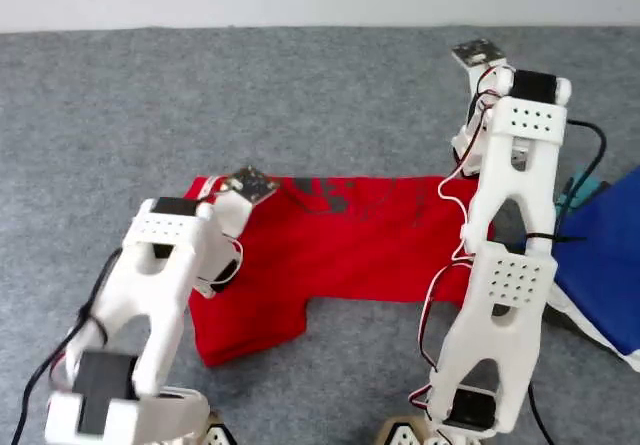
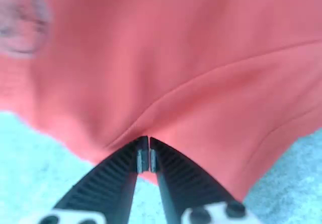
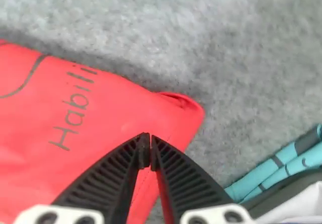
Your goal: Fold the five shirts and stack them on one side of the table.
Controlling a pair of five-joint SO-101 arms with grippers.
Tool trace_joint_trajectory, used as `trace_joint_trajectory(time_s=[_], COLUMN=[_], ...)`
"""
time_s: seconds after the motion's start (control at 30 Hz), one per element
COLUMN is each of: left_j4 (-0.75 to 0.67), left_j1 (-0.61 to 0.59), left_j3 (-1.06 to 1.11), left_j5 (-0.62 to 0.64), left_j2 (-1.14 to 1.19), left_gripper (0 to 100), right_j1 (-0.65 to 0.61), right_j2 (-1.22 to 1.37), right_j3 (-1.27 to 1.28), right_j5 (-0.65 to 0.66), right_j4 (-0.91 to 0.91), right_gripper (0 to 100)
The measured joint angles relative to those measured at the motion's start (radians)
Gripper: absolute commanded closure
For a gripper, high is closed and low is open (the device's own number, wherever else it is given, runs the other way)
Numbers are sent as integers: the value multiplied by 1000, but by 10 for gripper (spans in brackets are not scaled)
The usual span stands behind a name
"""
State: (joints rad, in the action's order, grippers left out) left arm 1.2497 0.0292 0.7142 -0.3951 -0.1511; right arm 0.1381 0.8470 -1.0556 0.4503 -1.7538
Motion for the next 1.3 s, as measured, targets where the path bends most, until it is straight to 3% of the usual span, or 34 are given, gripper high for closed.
trace_joint_trajectory(time_s=[0.2,0.43,0.67,0.93,1.13,1.3], left_j4=[91,169,232,239,239,239], left_j1=[-32,-166,-187,-187,-187,-187], left_j3=[0,3,3,35,35,35], left_j5=[-3,-3,-23,-25,-25,-26], left_j2=[-164,-285,-359,-384,-390,-390], left_gripper=[986,986,986,986,985,985], right_j1=[-40,-71,-138,-54,-11,-23], right_j2=[-109,-301,-463,-486,-655,-888], right_j3=[158,479,703,807,931,1178], right_j5=[-25,-25,-25,11,44,100], right_j4=[0,0,0,0,0,0], right_gripper=[990,990,990,985,818,810])
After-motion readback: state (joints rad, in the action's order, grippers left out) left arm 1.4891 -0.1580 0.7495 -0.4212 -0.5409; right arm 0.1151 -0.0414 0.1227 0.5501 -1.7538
